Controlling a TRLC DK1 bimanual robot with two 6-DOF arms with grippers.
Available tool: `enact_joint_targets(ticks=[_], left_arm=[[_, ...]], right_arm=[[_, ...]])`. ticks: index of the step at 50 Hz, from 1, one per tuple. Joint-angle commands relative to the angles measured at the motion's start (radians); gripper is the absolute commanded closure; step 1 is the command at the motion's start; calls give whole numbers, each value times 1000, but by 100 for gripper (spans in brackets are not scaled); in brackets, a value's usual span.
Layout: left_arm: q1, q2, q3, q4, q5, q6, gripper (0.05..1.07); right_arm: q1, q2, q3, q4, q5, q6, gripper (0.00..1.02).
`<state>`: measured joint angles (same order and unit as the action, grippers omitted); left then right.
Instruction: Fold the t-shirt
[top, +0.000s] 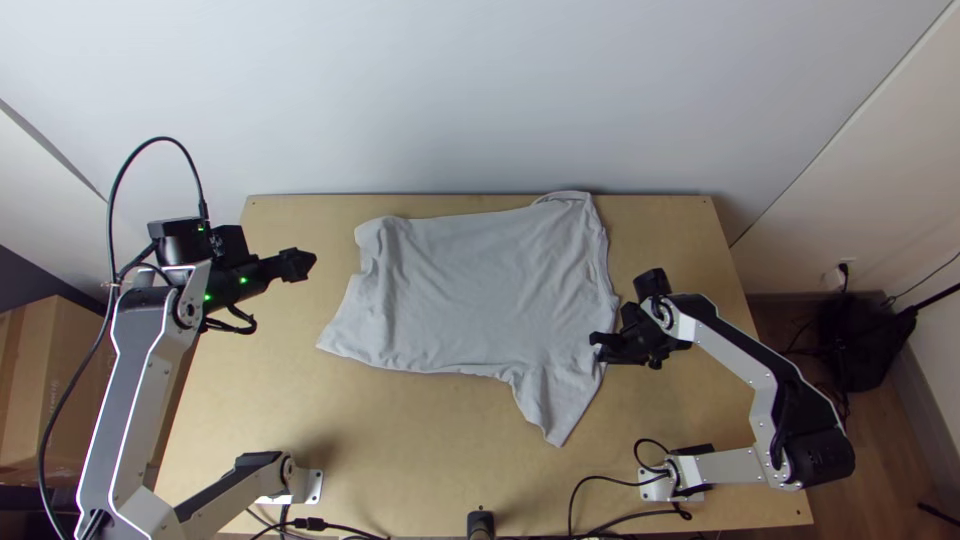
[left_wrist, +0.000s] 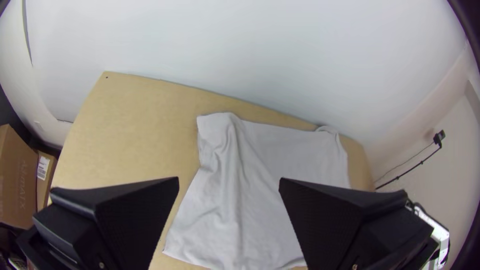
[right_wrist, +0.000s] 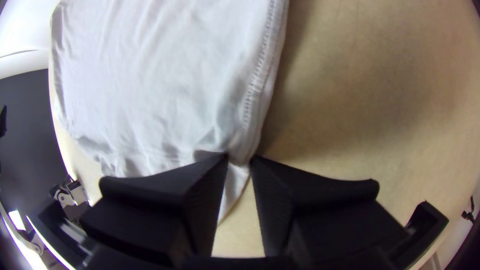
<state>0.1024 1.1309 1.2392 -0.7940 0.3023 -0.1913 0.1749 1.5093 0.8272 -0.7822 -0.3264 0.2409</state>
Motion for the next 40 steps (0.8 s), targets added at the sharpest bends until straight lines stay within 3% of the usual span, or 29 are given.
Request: enact_joint_targets(ticks=[1, 9, 16, 23, 40], left_arm=[[3, -14, -60, -63, -2, 113, 10], [20, 0, -161, -109, -26, 288, 10], [46, 13, -251, -160, -71, 527, 10], [53, 41, -325, -154, -135, 665, 10], [46, 190, -437, 3, -154, 740, 11]], right_arm=[[17, 25, -33, 23, 10, 21, 100], [17, -9, -19, -6, 12, 26, 100], [6, -47, -11, -29, 13, 35, 100], [0, -80, -11, -48, 12, 40, 100], [0, -149, -8, -80, 13, 67, 100]])
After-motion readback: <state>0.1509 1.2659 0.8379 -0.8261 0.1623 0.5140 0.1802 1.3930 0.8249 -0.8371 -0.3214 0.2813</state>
